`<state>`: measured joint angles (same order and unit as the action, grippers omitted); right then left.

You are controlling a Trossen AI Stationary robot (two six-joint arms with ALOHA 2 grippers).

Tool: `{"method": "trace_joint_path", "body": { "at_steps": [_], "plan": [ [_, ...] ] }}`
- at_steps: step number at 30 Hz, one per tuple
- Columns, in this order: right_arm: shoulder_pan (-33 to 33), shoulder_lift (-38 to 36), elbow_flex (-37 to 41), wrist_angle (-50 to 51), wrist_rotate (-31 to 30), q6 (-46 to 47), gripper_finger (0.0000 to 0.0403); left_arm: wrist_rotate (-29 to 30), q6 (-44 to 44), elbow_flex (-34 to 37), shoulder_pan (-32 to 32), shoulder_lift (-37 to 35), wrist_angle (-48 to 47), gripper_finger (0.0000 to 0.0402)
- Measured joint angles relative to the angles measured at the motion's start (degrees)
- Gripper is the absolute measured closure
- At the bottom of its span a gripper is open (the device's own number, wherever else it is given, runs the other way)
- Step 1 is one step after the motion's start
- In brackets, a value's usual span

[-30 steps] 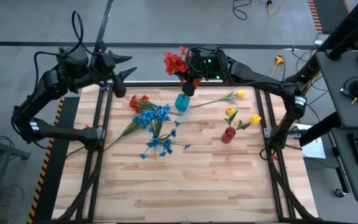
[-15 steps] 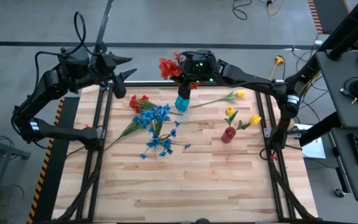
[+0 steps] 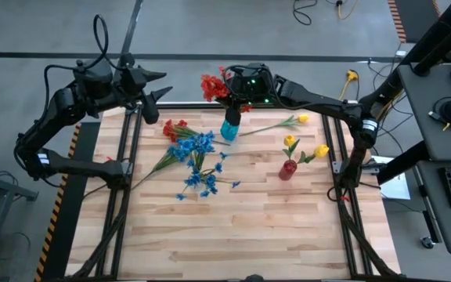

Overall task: Sort flowers into vase by color
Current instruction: Put the bottom red flowers into the blue vase

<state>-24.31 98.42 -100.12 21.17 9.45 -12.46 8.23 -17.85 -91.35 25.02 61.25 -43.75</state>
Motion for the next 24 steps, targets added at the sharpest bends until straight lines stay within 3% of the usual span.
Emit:
{"method": "trace_joint_path", "body": {
  "at_steps": [24],
  "plan": [
    [0.0,2.5,0.0,0.1,-0.4,-0.3,0.0369,0.0,0.4,0.2,0.0,0.7,-0.1,0.0228]
  ]
}}
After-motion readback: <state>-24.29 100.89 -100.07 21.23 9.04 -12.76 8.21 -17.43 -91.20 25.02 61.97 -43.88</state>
